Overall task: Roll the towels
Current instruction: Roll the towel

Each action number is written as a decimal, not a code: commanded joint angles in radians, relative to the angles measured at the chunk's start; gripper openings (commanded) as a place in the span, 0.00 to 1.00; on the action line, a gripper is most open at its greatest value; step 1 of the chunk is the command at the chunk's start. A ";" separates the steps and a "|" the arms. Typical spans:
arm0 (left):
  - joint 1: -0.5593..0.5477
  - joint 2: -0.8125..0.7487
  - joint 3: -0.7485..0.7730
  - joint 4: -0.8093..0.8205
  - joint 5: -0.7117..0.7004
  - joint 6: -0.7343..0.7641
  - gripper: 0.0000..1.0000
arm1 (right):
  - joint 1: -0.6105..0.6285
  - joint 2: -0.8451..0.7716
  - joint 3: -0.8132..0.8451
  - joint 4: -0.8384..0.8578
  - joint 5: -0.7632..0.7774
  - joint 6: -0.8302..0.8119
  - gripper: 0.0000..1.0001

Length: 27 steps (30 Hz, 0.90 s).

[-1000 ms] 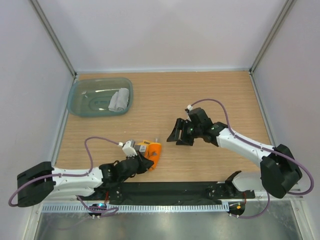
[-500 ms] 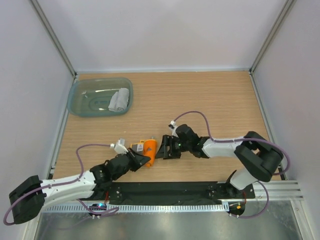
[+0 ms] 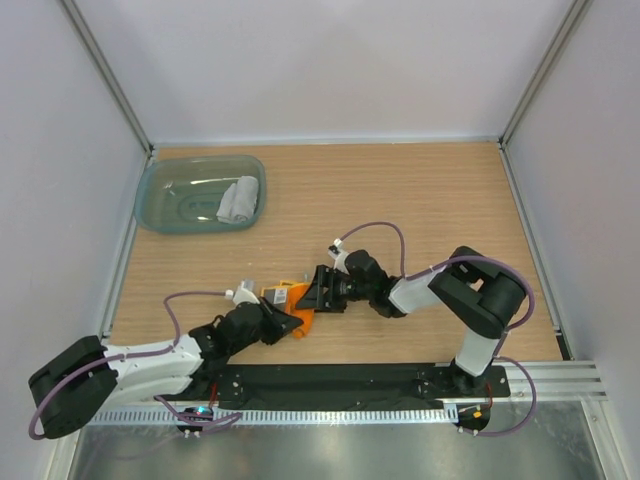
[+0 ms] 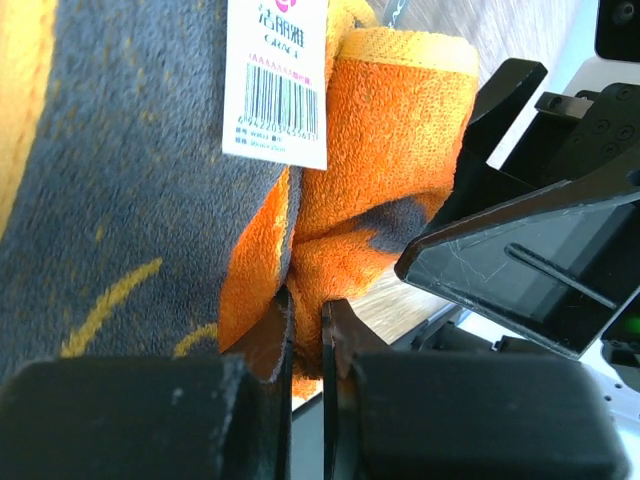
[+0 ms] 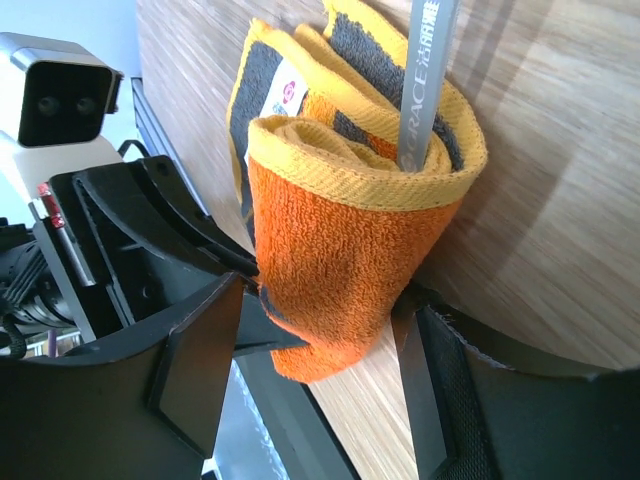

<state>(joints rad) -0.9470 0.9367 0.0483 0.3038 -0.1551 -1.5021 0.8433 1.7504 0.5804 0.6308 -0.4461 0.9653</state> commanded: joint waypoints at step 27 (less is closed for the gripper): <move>-0.142 0.105 0.497 -0.693 -0.234 0.525 0.48 | 0.008 -0.123 0.171 -0.624 0.268 -0.002 0.04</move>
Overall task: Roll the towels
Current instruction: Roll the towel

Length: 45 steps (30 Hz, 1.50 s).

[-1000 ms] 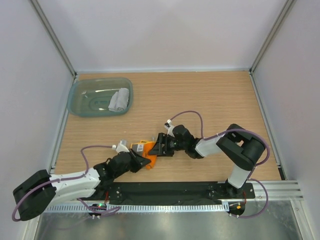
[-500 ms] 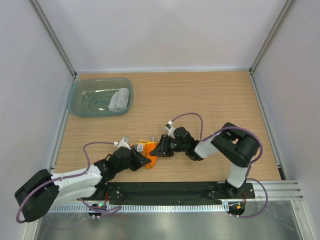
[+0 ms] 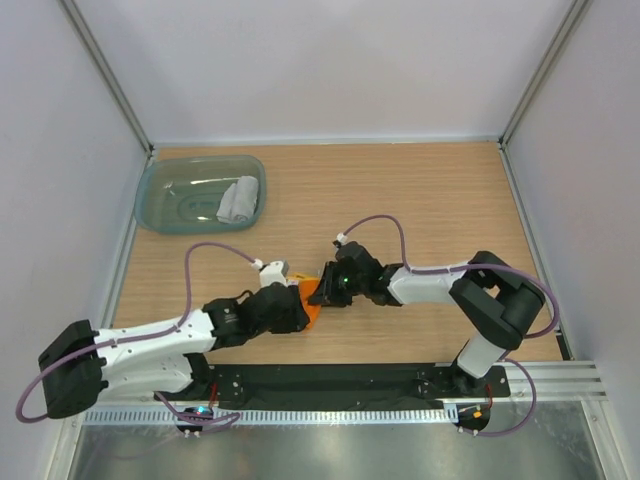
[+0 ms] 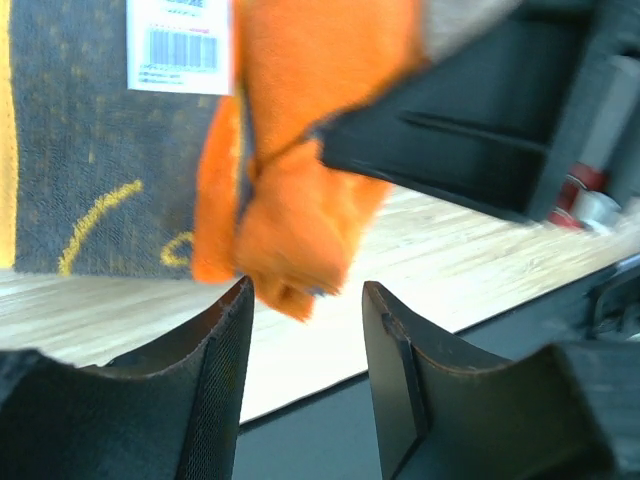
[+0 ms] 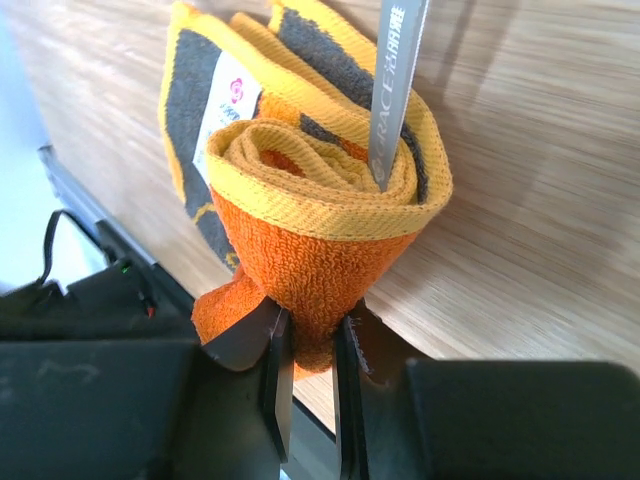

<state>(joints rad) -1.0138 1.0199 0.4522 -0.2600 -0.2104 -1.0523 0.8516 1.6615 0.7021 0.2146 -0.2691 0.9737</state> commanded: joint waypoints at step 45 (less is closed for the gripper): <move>-0.344 0.666 0.442 -0.371 -0.554 0.132 0.42 | -0.055 -0.052 0.169 -0.451 -0.093 -0.032 0.06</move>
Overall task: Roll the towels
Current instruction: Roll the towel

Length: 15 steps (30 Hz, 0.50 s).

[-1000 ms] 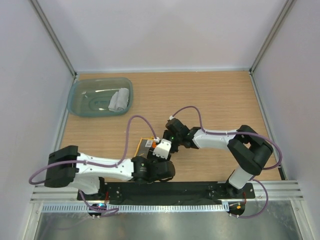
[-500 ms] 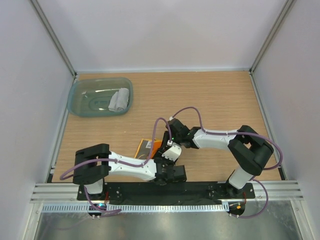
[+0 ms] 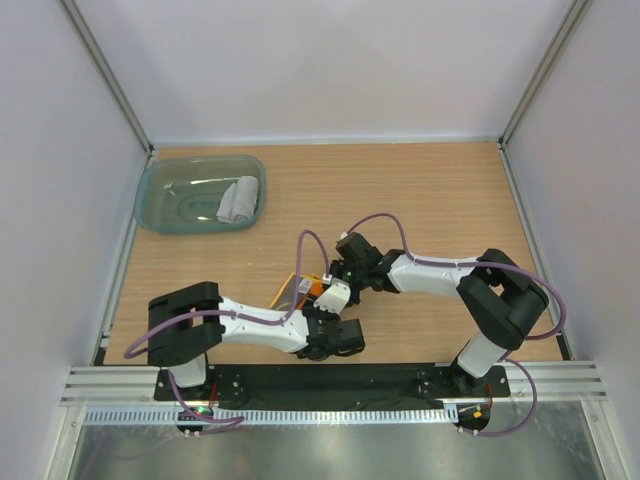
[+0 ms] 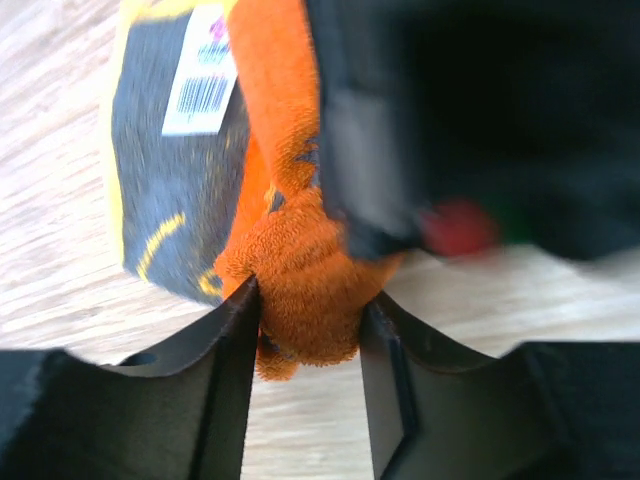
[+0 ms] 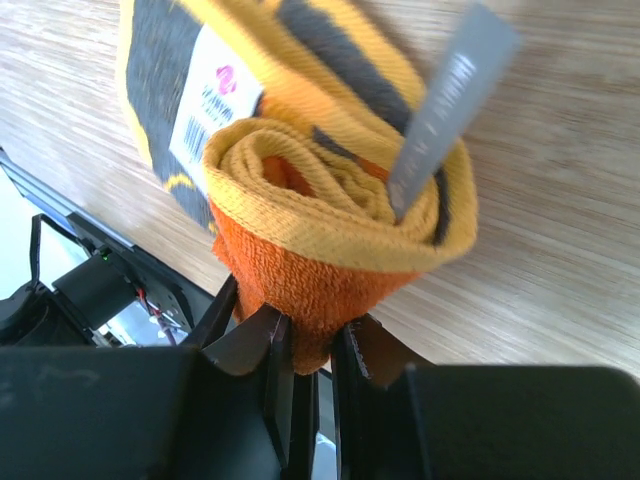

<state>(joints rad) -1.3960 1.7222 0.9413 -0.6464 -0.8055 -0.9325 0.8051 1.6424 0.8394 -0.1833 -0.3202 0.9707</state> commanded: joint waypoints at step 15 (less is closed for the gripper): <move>0.133 -0.143 -0.148 0.171 0.192 0.110 0.00 | -0.063 -0.059 0.015 -0.087 -0.036 -0.058 0.27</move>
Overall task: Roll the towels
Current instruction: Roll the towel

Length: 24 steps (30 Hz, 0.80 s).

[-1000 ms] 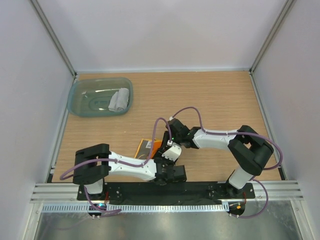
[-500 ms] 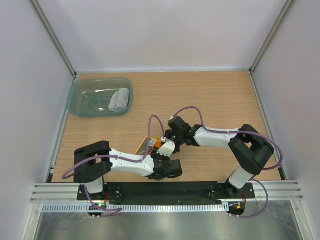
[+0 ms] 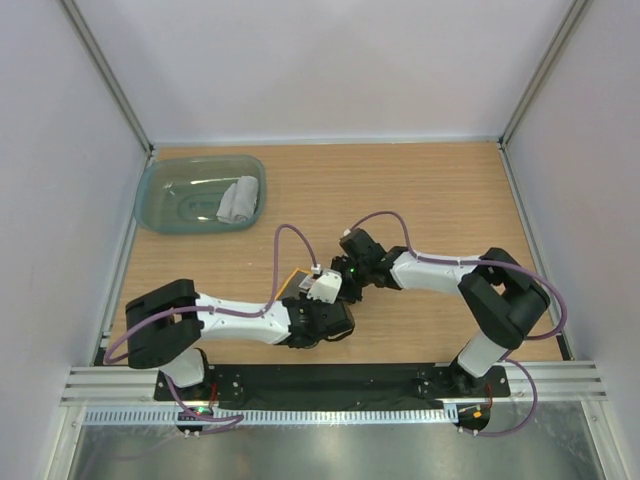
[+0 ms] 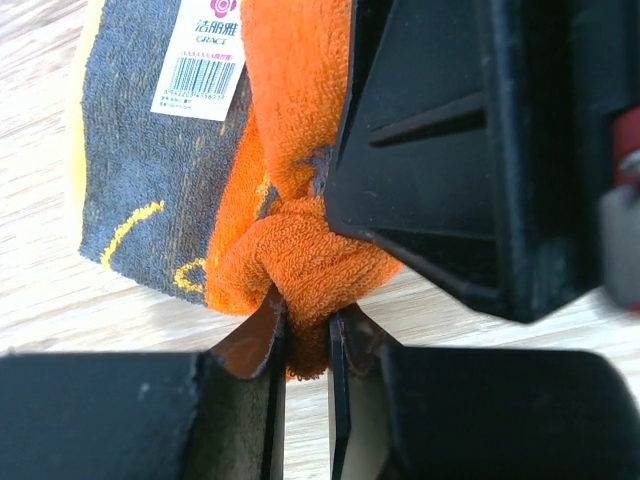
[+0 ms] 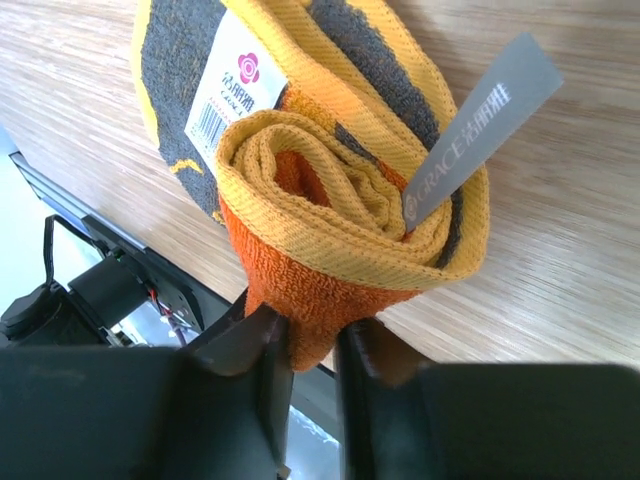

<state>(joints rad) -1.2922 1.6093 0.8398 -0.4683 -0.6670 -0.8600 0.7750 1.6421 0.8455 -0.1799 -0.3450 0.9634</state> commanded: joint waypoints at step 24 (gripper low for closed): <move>0.352 -0.304 -0.291 0.462 0.776 -0.028 0.00 | -0.135 -0.467 -0.101 -0.112 0.143 -0.154 0.75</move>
<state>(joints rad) -1.0004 1.3209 0.5694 -0.1368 -0.1123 -0.8288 0.6395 1.1999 0.7986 -0.3756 -0.1429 0.8181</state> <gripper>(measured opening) 0.150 0.753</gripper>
